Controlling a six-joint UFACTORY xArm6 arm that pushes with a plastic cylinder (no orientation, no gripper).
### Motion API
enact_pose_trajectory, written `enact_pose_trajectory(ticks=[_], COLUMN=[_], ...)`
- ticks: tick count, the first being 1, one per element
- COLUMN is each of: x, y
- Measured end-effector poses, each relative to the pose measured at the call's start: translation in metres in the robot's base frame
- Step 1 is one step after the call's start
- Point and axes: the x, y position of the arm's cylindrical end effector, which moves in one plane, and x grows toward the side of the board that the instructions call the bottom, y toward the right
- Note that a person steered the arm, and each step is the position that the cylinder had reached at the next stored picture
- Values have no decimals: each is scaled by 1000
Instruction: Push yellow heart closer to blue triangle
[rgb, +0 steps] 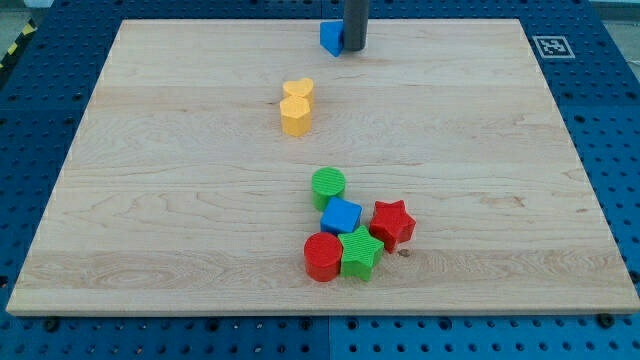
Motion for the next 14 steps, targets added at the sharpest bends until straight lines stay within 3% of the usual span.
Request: enact_pose_trajectory(ticks=[4,5,6,7,9,10,11,12,14], x=[-17,-17,25,69,45,85,132,152,137], y=[-6,21,59,32,-144,-165,-154,-124,-84])
